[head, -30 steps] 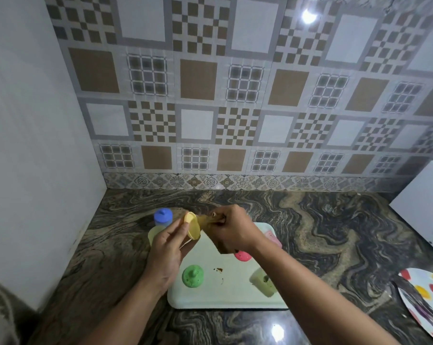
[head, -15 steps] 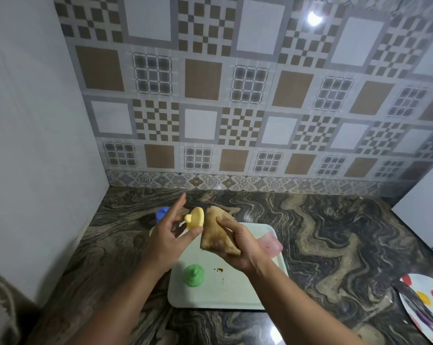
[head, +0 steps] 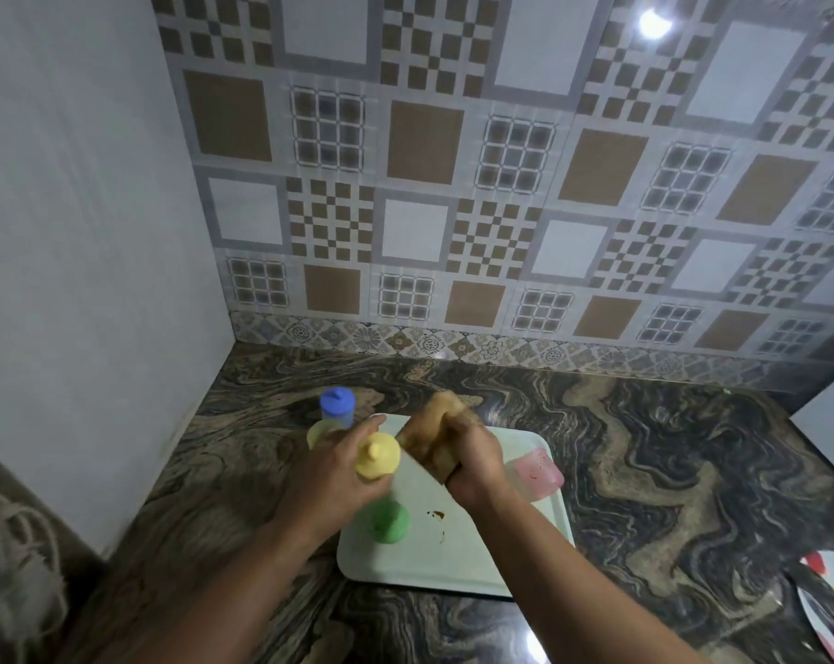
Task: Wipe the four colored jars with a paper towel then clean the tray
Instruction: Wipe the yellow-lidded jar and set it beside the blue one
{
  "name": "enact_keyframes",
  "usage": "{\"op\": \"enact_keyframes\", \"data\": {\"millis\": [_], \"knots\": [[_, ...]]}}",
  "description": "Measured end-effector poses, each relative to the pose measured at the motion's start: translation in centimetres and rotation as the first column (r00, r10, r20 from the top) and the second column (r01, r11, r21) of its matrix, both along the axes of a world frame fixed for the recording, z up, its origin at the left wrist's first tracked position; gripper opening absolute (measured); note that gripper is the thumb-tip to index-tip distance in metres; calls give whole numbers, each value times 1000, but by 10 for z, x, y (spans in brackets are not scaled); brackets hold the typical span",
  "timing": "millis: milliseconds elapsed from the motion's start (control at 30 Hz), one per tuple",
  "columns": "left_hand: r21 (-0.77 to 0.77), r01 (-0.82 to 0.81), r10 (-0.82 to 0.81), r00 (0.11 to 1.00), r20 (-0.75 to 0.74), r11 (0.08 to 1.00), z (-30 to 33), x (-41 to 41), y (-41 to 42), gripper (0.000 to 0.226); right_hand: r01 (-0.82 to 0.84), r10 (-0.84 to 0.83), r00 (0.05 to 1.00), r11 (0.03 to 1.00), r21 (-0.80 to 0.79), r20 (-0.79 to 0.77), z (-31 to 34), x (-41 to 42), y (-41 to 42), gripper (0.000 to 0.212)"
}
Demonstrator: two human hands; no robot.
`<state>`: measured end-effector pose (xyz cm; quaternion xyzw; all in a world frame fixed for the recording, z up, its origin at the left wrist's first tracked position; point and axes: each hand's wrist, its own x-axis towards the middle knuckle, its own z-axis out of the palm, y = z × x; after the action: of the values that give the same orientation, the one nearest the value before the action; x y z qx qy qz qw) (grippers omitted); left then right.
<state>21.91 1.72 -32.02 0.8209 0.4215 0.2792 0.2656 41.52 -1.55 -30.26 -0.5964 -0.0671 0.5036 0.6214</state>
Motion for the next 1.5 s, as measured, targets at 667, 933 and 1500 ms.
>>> {"op": "enact_keyframes", "data": {"millis": [667,933,1500], "knots": [[-107,-261,245,959,-146,959,-47,-15,79,61,68,-83,974,995,76,211,-21,13,8,17],[-73,-241,220,951,-219,968,-57,-9,89,47,91,-99,971,995,48,217,-28,10,9,21],[-79,-209,179,944,-279,975,-69,-11,105,50,85,-90,965,996,30,246,-30,11,11,21]]}}
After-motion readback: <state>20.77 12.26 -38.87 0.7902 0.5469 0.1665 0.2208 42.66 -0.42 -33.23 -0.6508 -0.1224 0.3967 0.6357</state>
